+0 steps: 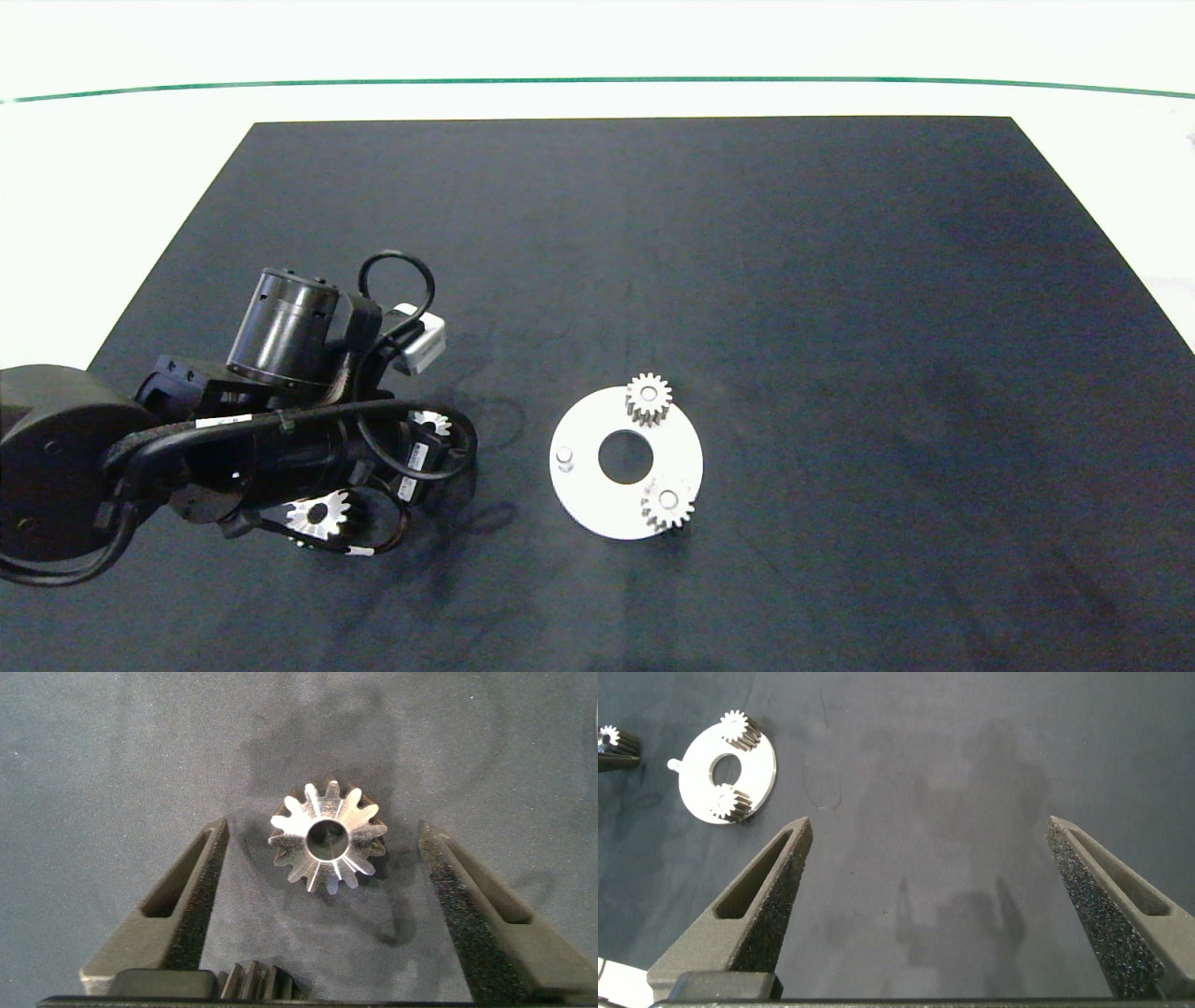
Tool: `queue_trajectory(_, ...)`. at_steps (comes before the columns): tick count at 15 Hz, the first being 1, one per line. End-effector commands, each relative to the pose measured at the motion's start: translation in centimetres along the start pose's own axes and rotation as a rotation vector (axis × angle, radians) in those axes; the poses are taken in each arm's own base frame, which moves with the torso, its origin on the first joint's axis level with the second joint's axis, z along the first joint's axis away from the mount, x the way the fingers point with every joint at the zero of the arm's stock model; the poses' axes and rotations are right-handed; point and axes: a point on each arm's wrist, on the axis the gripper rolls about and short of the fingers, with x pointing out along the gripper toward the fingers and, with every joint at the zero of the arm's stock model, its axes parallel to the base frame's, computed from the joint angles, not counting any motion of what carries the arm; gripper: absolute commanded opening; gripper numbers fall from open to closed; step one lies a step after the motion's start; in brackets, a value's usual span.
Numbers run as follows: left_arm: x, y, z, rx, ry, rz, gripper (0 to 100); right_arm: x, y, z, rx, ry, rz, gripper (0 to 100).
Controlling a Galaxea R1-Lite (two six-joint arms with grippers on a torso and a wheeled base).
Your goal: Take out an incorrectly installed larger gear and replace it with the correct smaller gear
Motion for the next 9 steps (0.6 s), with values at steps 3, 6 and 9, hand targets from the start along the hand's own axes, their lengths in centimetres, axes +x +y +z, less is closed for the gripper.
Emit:
queue_trajectory(3,0.14,-0.16,-0.16,0.005,0.007,-0.003,71,-0.08,0.00,-0.02,0.000,-0.001,0.001,100)
queue_trajectory(6,0.11,-0.14,-0.06,0.004,0.003,-0.002,65,-0.12,0.00,-0.01,0.000,-0.004,0.001,100)
queue_trajectory(9,0.49,-0.23,-0.15,0.005,0.013,-0.003,59,-0.10,0.00,0.03,0.001,-0.004,-0.001,100)
